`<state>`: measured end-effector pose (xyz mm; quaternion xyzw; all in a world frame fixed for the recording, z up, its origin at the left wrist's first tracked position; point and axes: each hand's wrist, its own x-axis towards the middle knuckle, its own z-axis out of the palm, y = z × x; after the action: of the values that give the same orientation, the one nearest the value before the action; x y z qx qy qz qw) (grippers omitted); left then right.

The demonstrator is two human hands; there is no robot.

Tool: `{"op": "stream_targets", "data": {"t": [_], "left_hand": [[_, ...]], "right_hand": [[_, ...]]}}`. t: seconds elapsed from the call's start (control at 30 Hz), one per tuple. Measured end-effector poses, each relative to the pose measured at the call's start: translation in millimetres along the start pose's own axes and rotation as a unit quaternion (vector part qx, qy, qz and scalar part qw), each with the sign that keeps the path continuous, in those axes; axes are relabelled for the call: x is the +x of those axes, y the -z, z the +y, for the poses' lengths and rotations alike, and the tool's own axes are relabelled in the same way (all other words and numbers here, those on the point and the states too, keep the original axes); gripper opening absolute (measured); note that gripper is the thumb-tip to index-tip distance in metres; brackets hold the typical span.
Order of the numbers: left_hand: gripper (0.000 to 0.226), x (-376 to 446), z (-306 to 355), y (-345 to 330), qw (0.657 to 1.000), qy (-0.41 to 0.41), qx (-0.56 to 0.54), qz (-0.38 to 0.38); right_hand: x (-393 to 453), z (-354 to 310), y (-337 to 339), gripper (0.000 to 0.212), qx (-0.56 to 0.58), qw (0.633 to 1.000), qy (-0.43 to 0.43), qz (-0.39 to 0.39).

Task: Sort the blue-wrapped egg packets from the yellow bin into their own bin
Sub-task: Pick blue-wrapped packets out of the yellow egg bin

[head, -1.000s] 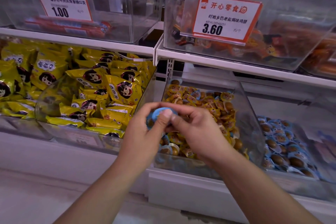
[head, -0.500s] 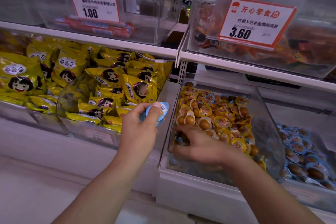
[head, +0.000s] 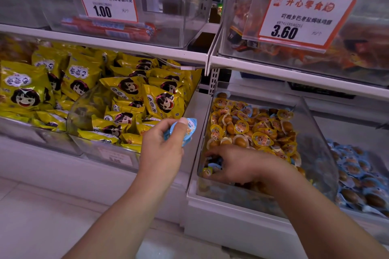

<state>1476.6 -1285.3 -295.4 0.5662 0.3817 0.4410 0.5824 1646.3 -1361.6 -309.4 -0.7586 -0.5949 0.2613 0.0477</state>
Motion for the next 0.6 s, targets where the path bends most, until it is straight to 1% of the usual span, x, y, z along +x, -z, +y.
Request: {"op": "stream_targets", "data": {"t": [0.07, 0.1, 0.17, 0.27, 0.37, 0.47, 0.53, 0.6], "left_hand": [[0.021, 0.1, 0.8, -0.3, 1.000, 0.003, 0.001, 0.003], [0.021, 0.1, 1.1, -0.5, 1.000, 0.004, 0.000, 0.004], [0.020, 0.4, 1.4, -0.9, 1.000, 0.006, 0.001, 0.005], [0.020, 0.8, 1.7, -1.5, 1.000, -0.001, 0.001, 0.001], [0.020, 0.0, 2.6, -4.9, 1.000, -0.011, -0.003, 0.000], [0.020, -2.6, 4.4, -10.8, 1.000, -0.025, -0.005, -0.004], [0.018, -7.7, 7.2, -13.7, 0.997, -0.078, 0.004, 0.008], [0.016, -17.8, 11.0, -16.9, 0.985, -0.168, 0.026, 0.001]], "right_hand": [[3.4, -0.4, 0.4, 0.052, -0.030, 0.999, -0.006, -0.030], [5.0, -0.5, -0.7, 0.048, -0.044, 0.999, 0.003, -0.031], [6.5, 1.2, -3.3, 0.042, -0.049, 0.998, 0.025, -0.009], [5.1, 5.7, -8.3, 0.035, -0.013, 0.998, 0.029, 0.057], [1.0, 10.2, -12.4, 0.019, 0.074, 0.990, 0.016, 0.117], [-10.8, 14.4, -5.2, 0.015, 0.223, 0.957, 0.005, 0.184], [-19.6, 20.1, 5.0, 0.009, 0.264, 0.932, -0.004, 0.246], [-26.6, 27.8, 12.5, 0.008, 0.272, 0.913, -0.016, 0.302]]}}
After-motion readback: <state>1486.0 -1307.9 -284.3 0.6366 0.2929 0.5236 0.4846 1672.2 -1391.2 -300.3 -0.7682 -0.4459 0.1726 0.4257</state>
